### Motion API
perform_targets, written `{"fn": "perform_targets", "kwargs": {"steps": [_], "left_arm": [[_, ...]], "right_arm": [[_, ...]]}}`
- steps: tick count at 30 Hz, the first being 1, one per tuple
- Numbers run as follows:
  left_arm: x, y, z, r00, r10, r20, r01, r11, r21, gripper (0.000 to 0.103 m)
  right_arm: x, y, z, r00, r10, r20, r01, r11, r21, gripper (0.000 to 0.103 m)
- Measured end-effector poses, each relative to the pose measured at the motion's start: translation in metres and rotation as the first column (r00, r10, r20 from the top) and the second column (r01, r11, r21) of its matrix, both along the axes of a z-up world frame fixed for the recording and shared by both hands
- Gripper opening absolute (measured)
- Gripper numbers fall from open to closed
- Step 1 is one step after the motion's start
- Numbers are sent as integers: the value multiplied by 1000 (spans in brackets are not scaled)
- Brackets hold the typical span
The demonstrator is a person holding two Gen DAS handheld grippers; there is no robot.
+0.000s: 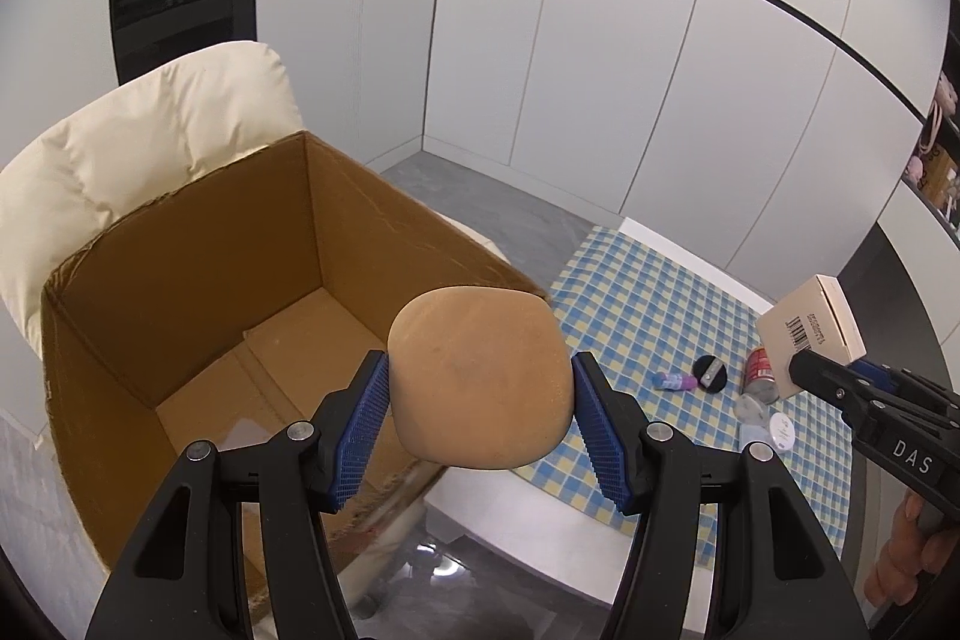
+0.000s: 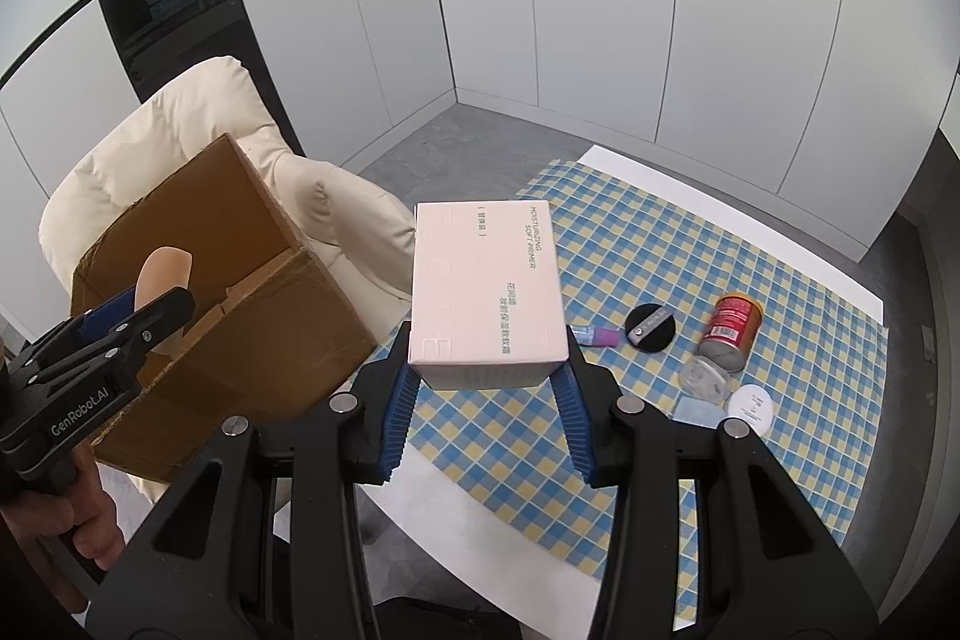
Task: Organize objects
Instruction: 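Carry the tan sponge over the cardboard box and open the left tool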
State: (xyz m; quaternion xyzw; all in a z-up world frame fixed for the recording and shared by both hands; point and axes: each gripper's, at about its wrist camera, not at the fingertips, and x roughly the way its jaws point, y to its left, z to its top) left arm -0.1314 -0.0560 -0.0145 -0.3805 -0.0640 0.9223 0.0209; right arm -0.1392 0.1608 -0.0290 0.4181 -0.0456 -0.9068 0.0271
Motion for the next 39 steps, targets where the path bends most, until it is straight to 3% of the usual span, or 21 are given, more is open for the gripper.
{"fn": "perform_targets", "kwargs": {"steps": [20, 23, 27, 30, 39], "left_arm": [[6, -45, -4, 996, 89, 16, -88, 996, -24, 64], [8, -49, -3, 995, 102, 0, -101, 993, -52, 70], [12, -54, 0, 993, 118, -23, -119, 991, -66, 94], [14, -58, 4, 990, 136, -40, -138, 988, -70, 102], [15, -71, 3, 986, 166, -29, -168, 982, -83, 102]], "right_arm": [[-13, -50, 0, 996, 88, -1, -88, 996, 5, 44], [-14, -58, 1, 995, 103, -1, -103, 995, 2, 44], [-17, -71, 0, 992, 127, -1, -127, 992, 8, 44], [-18, -78, 0, 990, 141, -1, -141, 990, 9, 44], [-22, -97, -1, 986, 169, -4, -169, 986, 2, 44]]}}
